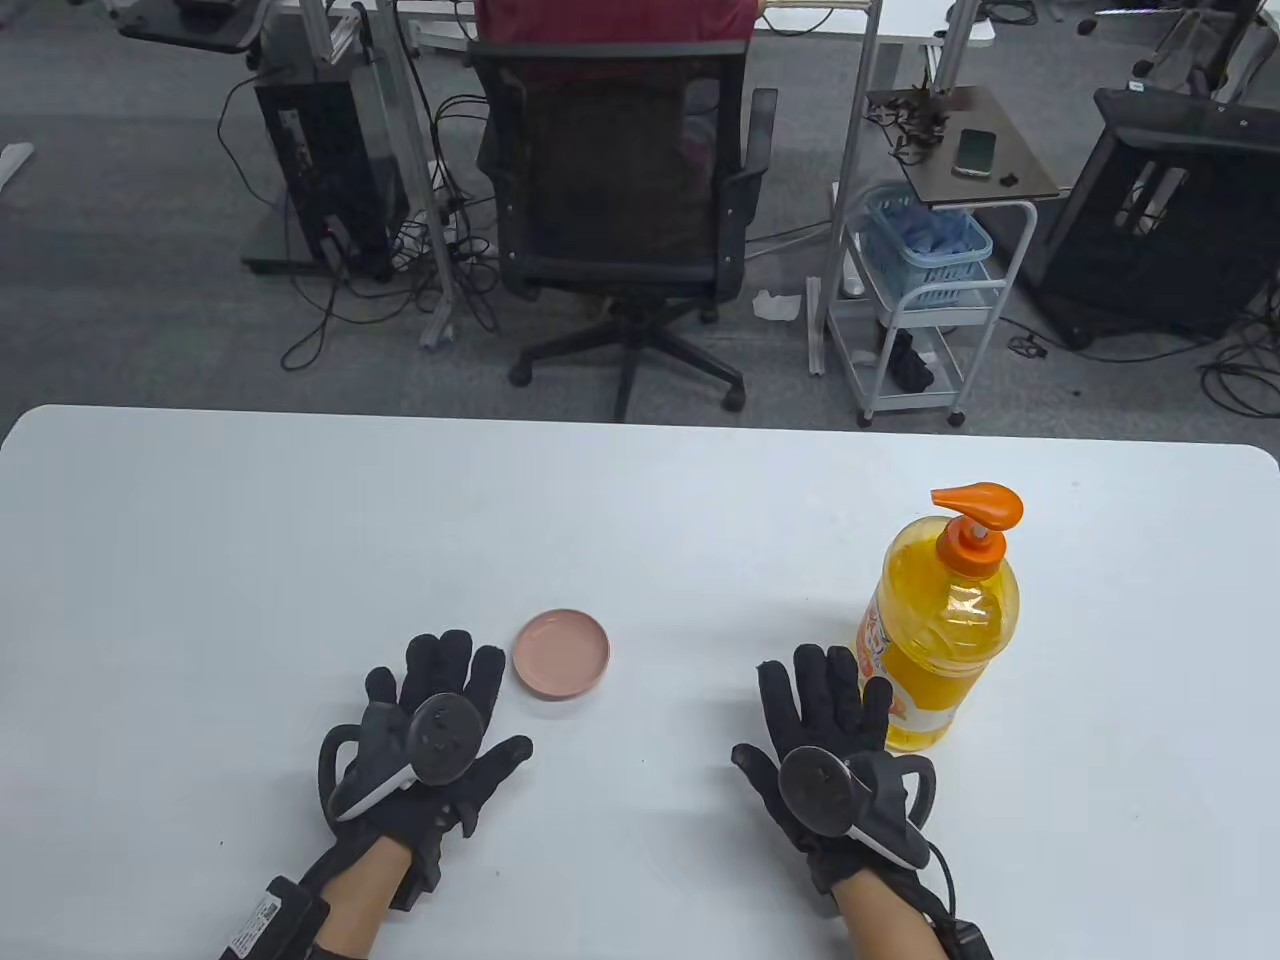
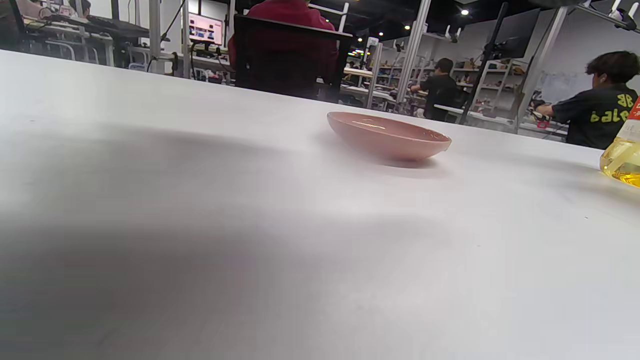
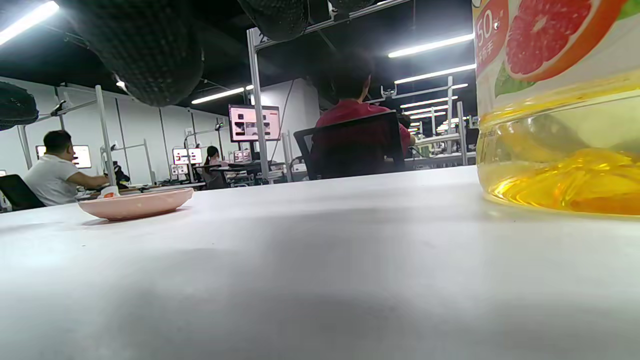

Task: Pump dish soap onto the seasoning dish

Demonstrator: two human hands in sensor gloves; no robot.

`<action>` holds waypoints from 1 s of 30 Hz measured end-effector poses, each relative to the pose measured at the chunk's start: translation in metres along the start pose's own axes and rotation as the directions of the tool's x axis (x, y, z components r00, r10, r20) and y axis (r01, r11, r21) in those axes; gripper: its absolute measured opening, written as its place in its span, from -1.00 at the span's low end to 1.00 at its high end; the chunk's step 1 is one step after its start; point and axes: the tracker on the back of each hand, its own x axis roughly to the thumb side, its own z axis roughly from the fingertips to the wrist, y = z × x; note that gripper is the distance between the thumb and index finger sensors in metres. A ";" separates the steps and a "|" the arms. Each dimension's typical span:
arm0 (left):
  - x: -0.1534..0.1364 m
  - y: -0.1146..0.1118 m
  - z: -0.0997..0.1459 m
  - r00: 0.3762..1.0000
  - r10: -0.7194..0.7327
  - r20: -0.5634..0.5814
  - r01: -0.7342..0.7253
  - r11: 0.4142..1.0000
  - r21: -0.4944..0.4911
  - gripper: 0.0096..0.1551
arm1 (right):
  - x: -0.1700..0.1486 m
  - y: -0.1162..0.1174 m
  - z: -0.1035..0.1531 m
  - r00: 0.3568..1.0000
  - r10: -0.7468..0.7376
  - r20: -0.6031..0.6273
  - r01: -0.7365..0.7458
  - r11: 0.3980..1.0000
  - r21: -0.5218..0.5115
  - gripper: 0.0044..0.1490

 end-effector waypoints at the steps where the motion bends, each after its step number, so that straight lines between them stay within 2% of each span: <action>1: 0.000 0.001 0.001 1.000 -0.001 0.000 0.001 1.000 0.005 0.08 | 0.000 0.000 0.000 1.000 0.005 0.000 -0.005 1.000 0.002 0.07; 6: 0.002 0.005 0.004 1.000 0.014 0.015 -0.014 0.999 0.031 0.08 | 0.000 -0.002 0.000 1.000 0.000 -0.004 0.000 1.000 -0.001 0.08; 19: 0.001 0.002 0.003 1.000 0.011 0.015 -0.012 1.000 0.023 0.09 | -0.003 -0.007 -0.001 0.999 -0.040 0.002 0.040 0.999 -0.036 0.07; 23: 0.002 0.004 0.004 1.000 0.009 0.013 -0.010 0.999 0.034 0.09 | -0.001 -0.020 0.000 0.998 -0.055 0.019 0.056 0.994 -0.096 0.06; 26: 0.002 0.004 0.005 1.000 0.015 0.012 -0.015 0.999 0.038 0.08 | 0.000 -0.039 0.002 0.998 -0.059 0.013 0.061 0.986 -0.156 0.06; 30: 0.003 0.005 0.007 1.000 0.022 0.015 -0.022 0.999 0.050 0.09 | -0.002 -0.071 0.005 0.999 -0.047 -0.009 0.042 0.955 -0.293 0.06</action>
